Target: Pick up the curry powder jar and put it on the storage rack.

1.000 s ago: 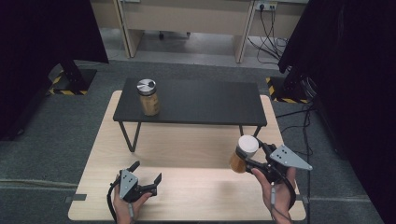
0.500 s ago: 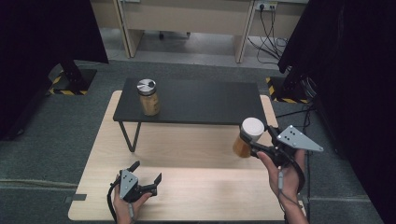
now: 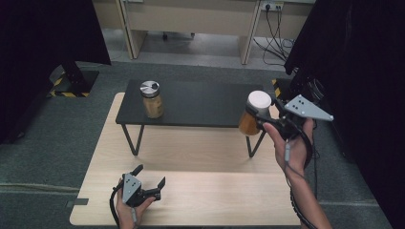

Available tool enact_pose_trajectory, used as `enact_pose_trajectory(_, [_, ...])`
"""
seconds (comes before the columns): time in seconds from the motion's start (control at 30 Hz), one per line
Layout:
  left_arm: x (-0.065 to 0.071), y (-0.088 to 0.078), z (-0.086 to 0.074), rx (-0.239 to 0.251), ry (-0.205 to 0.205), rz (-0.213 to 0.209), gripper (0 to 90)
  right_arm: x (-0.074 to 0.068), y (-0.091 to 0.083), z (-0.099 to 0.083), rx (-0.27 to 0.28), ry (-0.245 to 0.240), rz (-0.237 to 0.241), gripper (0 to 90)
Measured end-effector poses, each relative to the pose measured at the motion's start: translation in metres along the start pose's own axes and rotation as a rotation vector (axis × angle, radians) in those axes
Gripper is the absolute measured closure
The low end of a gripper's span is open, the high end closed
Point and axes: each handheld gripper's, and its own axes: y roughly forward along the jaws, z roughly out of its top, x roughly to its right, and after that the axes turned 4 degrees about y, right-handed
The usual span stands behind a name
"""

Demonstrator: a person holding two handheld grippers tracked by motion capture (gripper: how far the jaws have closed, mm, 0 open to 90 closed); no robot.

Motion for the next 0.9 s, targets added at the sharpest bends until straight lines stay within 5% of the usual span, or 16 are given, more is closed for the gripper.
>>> enact_pose_trajectory(0.43, [0.000, 0.000, 0.000, 0.001, 0.003, -0.001, 1.2, 0.016, 0.051, 0.009, -0.023, 0.018, -0.049, 34.0])
enact_pose_trajectory(0.7, [0.000, 0.000, 0.000, 0.001, 0.002, -0.004, 1.2, 0.020, 0.063, -0.004, -0.037, 0.053, -0.049, 34.0])
enact_pose_trajectory(0.9, [0.000, 0.000, 0.000, 0.001, 0.004, -0.004, 1.2, 0.018, 0.067, -0.007, -0.049, 0.037, -0.051, 34.0])
